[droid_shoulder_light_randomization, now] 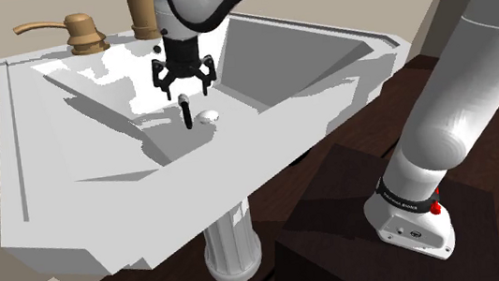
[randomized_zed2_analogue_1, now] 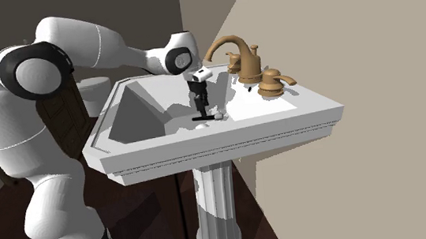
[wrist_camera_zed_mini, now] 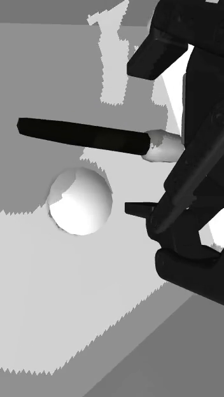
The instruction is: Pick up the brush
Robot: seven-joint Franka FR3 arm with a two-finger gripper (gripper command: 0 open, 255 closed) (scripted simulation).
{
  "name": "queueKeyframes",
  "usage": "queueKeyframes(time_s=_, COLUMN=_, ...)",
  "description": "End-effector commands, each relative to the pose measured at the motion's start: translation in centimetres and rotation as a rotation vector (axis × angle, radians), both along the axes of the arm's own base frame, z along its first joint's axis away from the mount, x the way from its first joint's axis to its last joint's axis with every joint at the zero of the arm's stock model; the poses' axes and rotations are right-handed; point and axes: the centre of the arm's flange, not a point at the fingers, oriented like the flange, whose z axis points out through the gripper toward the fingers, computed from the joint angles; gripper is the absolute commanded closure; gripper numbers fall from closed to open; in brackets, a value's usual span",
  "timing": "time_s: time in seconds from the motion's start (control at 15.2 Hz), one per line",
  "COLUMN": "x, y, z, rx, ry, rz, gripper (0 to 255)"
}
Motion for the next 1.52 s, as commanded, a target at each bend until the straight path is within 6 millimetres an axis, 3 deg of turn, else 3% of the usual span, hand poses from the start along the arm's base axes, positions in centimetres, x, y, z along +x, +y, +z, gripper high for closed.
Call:
queueKeyframes(time_s=0.0, x=1.4, y=0.8, z=-0.3, rx=-0.008, ry=-0.015, rz=-0.025, gripper=0)
queueKeyframes(time_s=0.46, x=1.4, y=0.8, z=-4.3, rx=-0.008, ry=-0.015, rz=-0.025, gripper=0)
queueKeyframes(time_s=0.59, x=1.3, y=0.8, z=-4.3, rx=-0.008, ry=-0.015, rz=-0.025, gripper=0)
queueKeyframes(time_s=0.66, x=1.3, y=0.7, z=-4.2, rx=-0.008, ry=-0.015, rz=-0.025, gripper=255)
queueKeyframes(time_s=1.25, x=1.4, y=0.8, z=-4.3, rx=-0.008, ry=-0.015, rz=-0.025, gripper=255)
queueKeyframes(time_s=1.45, x=1.4, y=0.8, z=-2.7, rx=-0.008, ry=-0.015, rz=-0.025, gripper=255)
